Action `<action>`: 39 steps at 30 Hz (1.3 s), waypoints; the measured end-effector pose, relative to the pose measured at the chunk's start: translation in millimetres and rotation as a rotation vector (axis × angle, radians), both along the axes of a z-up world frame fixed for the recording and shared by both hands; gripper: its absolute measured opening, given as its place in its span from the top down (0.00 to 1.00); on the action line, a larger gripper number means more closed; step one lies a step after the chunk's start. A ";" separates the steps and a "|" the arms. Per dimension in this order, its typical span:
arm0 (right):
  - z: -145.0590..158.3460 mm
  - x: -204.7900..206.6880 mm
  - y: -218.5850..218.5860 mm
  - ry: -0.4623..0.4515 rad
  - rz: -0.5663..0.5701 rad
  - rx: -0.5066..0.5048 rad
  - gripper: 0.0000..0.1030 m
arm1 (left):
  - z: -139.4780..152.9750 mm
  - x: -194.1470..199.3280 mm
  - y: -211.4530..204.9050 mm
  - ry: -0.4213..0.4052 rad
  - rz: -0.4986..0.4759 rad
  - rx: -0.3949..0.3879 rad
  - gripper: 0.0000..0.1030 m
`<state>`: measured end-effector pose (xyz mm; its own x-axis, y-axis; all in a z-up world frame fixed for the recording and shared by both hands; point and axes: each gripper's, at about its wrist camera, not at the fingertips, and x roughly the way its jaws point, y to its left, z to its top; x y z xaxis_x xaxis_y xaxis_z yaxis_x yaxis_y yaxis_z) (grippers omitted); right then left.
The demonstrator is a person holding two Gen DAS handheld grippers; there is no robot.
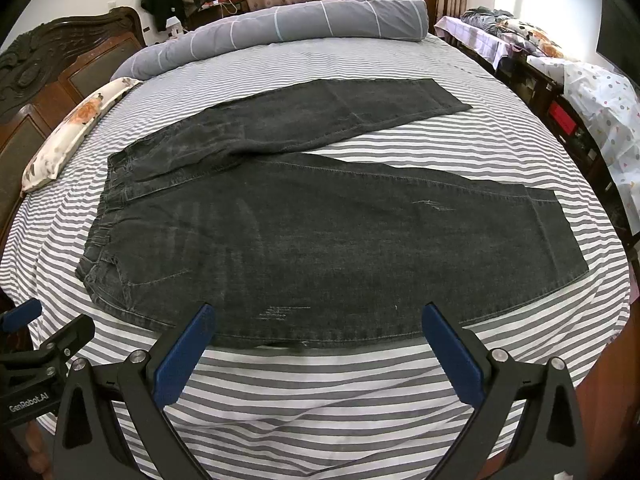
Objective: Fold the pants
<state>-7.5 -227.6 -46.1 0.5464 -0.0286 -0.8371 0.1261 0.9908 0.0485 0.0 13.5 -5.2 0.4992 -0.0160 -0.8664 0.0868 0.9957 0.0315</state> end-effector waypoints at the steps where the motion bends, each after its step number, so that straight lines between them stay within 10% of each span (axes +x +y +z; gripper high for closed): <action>1: -0.1 -0.1 0.0 0.001 0.001 0.001 0.00 | -0.1 0.0 0.0 0.000 -0.001 -0.001 0.01; 39: -10.9 -1.4 -4.0 0.009 -0.014 0.013 0.00 | -8.8 -0.3 4.2 0.015 0.008 -0.001 0.01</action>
